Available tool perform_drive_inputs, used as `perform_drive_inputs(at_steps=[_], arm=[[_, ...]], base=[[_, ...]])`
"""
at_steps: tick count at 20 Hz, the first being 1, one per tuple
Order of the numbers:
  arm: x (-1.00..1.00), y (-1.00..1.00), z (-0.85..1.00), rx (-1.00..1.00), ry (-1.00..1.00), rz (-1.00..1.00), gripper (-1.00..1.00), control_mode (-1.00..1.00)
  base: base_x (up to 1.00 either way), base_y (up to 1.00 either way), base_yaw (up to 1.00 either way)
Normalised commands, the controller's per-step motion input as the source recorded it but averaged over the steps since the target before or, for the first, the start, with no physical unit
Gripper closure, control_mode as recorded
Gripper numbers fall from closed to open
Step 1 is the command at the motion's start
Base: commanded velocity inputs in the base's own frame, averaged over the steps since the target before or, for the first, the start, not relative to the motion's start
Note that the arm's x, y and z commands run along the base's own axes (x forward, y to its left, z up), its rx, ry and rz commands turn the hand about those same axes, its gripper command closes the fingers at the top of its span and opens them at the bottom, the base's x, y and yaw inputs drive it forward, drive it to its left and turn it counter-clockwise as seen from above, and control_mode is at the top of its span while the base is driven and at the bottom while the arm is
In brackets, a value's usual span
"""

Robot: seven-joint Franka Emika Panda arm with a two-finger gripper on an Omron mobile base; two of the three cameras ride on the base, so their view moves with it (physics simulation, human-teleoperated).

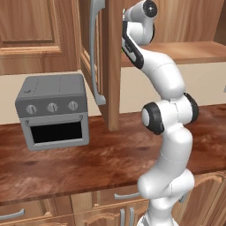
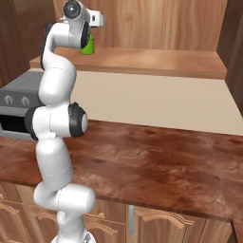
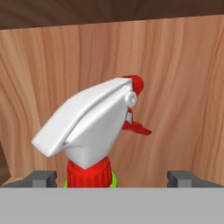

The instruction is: Move the cutting board and knife to the sink. Then move spray from the cabinet to the counter.

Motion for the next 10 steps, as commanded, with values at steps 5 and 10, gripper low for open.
perform_drive_inputs(at_steps=[5,10], arm=[[0.00,0.01,0.00,0.00,0.00,0.00,-1.00,-1.00],[0.00,0.00,0.00,0.00,0.00,0.00,-1.00,-1.00]], base=[[0.00,0.00,0.00],[0.00,0.00,0.00]])
